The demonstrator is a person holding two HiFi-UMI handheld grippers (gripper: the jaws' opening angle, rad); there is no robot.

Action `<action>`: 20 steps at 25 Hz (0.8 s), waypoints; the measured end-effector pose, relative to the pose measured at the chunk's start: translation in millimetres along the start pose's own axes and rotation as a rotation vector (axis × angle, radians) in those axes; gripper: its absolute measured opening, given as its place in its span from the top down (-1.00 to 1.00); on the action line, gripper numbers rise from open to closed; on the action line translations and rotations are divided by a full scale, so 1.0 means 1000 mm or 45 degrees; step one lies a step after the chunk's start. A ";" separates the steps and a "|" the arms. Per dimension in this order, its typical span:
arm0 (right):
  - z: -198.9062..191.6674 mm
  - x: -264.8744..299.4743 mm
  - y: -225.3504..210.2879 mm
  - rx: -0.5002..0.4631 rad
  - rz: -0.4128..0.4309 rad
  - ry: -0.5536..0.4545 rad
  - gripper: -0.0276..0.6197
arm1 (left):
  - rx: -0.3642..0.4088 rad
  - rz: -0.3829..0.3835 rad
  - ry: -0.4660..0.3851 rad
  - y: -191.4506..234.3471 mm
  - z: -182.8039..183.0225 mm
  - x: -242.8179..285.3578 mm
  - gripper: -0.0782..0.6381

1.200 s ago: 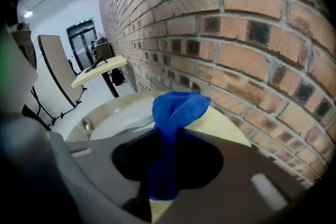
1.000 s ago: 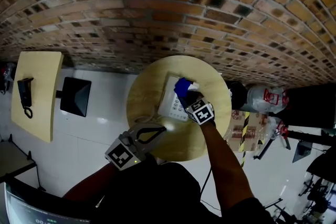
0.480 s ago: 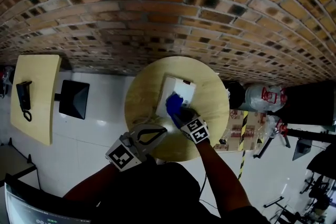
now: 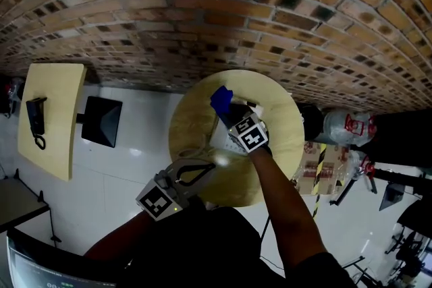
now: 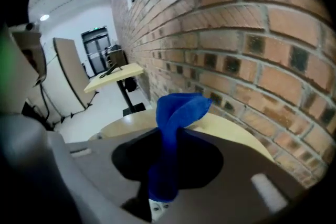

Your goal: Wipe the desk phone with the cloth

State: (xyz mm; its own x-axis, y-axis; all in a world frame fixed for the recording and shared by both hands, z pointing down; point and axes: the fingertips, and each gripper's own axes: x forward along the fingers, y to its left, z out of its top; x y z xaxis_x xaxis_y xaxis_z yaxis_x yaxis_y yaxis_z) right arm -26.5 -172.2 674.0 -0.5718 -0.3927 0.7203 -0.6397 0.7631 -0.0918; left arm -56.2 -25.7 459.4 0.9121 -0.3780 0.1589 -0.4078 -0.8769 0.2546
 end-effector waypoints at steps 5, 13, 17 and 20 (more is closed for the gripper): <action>-0.059 -0.001 0.114 -0.265 0.191 0.142 0.62 | 0.012 -0.016 -0.008 0.004 0.000 -0.002 0.82; -0.127 -0.041 0.096 0.097 0.096 0.082 0.62 | 0.036 -0.115 0.004 -0.002 0.000 0.016 0.82; -0.163 -0.090 -0.001 0.366 -0.188 0.021 0.62 | 0.027 -0.183 0.018 -0.012 -0.001 0.033 0.82; -0.217 -0.113 -0.047 0.533 -0.299 0.121 0.62 | 0.034 -0.217 0.035 -0.018 -0.002 0.043 0.82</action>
State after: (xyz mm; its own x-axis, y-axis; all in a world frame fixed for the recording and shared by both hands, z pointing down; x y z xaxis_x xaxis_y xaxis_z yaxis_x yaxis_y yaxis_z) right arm 179.5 -52.4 746.0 -0.3502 -0.4665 0.8122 -0.9086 0.3800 -0.1735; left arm -9.9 -25.1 463.1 0.9663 -0.2150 0.1414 -0.2454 -0.9354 0.2544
